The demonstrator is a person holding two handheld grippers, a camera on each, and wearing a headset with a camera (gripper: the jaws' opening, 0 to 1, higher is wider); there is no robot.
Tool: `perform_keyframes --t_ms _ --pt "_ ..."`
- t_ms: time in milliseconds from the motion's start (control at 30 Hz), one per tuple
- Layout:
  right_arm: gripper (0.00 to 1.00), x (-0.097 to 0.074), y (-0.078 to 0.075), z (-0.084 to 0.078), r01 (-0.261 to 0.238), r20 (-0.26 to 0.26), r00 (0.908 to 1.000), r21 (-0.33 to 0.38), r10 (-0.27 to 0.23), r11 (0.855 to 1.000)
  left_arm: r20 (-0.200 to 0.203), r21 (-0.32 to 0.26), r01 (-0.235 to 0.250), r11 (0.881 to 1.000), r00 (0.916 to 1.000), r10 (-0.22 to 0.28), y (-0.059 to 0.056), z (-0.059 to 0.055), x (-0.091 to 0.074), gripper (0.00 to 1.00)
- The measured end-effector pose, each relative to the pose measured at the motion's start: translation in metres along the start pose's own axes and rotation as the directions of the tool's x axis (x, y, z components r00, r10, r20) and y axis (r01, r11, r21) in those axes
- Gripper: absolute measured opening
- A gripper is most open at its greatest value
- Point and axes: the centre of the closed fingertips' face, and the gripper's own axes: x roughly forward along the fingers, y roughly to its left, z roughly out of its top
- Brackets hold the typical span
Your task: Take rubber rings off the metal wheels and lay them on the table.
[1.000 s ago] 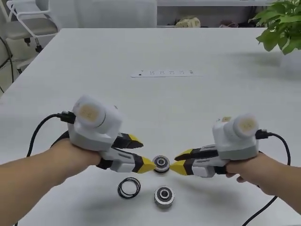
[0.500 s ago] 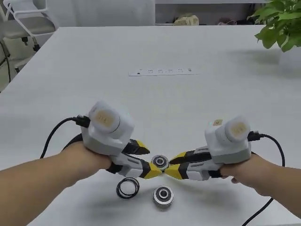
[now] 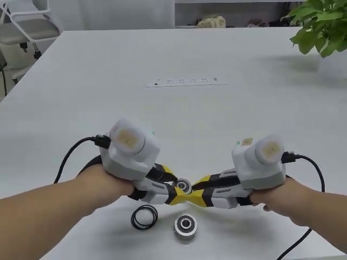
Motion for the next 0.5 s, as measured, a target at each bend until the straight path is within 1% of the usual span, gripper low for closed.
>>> perform_keyframes --t_ms 33,167,200,233,300,400,500 --pt "0.15 -0.0001 0.0003 0.0002 0.000 0.000 1.0000 0.000 0.000 1.000 0.003 0.011 -0.003 1.000 1.0000 0.003 0.0009 0.0009 0.0007 0.20" --pt "0.15 0.0001 0.0001 0.0003 0.000 0.002 1.0000 -0.001 0.000 1.000 0.002 0.022 -0.008 1.000 1.0000 0.008 0.0005 0.0012 0.0022 0.16" --pt "0.15 0.0002 0.0000 0.0003 0.000 0.003 1.0000 -0.002 0.000 1.000 -0.007 0.030 -0.009 1.000 0.9999 0.009 -0.0004 -0.0004 0.0027 0.16" --pt "0.15 0.0001 0.0001 0.0004 0.000 0.003 1.0000 -0.003 0.000 1.000 -0.006 0.056 -0.018 0.998 0.9998 0.019 -0.0002 -0.0001 0.0027 0.15" --pt "0.15 0.0000 0.0002 0.0006 0.000 0.004 1.0000 -0.003 0.000 1.000 -0.005 0.072 -0.030 0.997 0.9995 0.031 0.0007 -0.0002 0.0031 0.13" --pt "0.15 0.0002 0.0005 0.0008 0.001 0.004 1.0000 -0.006 -0.001 1.000 -0.001 0.077 -0.041 0.996 0.9991 0.041 0.0036 0.0005 0.0026 0.11" --pt "0.15 0.0003 0.0002 0.0008 0.003 0.003 1.0000 -0.007 -0.003 1.000 0.008 0.066 -0.056 0.996 0.9984 0.055 0.0063 0.0005 0.0024 0.08"
